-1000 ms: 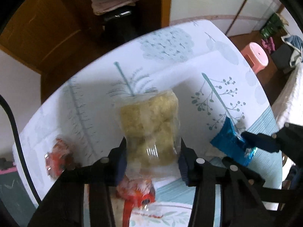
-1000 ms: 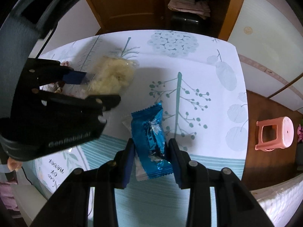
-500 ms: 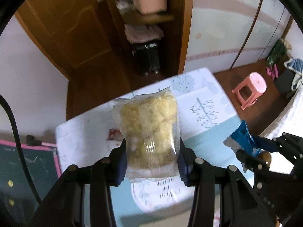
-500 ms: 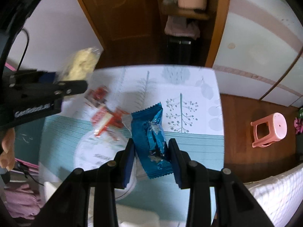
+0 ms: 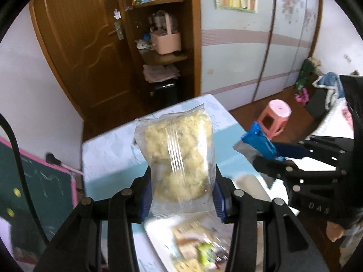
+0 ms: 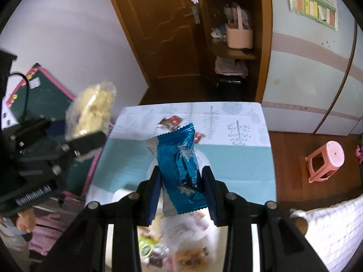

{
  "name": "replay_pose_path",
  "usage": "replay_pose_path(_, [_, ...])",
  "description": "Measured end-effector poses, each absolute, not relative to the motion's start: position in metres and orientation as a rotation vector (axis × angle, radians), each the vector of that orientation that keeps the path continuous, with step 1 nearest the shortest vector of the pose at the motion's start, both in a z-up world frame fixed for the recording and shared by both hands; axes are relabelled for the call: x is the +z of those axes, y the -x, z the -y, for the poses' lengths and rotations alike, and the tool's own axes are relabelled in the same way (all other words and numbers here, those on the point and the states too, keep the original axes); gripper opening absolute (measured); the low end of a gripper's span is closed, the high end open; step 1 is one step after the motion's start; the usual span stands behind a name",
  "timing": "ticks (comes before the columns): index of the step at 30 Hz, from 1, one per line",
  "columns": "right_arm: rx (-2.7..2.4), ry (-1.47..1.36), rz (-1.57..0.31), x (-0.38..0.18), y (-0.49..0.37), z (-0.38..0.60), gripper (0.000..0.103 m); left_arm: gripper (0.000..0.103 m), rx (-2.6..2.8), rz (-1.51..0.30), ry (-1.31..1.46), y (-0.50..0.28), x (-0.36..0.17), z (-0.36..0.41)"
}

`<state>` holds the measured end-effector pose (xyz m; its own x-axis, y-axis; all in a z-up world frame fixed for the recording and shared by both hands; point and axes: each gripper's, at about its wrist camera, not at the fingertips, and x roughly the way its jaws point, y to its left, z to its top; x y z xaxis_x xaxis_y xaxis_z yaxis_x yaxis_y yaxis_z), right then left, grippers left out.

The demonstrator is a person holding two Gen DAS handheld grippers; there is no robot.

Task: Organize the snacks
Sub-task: 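Lower the puffed bag into the tray with the left tool while the right tool drops the blue bar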

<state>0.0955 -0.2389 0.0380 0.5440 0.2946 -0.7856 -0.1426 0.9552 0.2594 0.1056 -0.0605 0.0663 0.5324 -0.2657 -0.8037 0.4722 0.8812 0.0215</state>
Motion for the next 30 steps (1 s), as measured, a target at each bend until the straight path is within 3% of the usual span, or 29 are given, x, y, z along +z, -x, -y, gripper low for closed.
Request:
replay_pose_path(12, [0.236,-0.224,-0.874,0.005,0.004,0.212,0.036,0.044,-0.370,-0.860,-0.202,-0.011,-0.018,0.021])
replay_pose_path(20, [0.153,-0.249,-1.040,-0.066,0.016,0.204,0.037,0.044,-0.367,-1.033,-0.150,-0.006,-0.093,0.023])
replay_pose_path(24, [0.131,-0.320,-1.151,-0.096,0.014,0.207,0.037,0.044,-0.369,-1.086,-0.124,-0.007,-0.108,0.023])
replay_pose_path(30, [0.121,-0.314,-1.149,-0.098,0.017,0.202,0.037,0.044,-0.342,-1.092,-0.126,-0.010,-0.115,0.022])
